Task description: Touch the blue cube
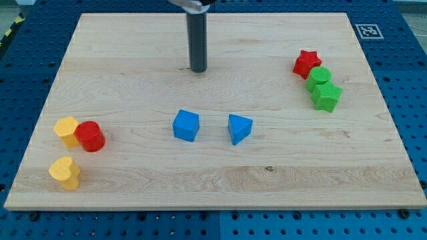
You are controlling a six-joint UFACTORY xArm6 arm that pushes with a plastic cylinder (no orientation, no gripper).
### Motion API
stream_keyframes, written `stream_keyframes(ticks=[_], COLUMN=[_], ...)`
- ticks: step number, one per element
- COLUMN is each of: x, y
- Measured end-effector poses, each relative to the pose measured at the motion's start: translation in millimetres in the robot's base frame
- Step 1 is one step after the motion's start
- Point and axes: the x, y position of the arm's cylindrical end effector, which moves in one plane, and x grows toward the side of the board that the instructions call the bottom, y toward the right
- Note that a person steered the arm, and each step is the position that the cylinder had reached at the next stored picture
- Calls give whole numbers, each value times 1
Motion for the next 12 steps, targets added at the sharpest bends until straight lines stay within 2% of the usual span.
stream_keyframes(ticks=[3, 5, 10, 12], x=[81, 90, 184, 198], y=[-31, -31, -31, -86])
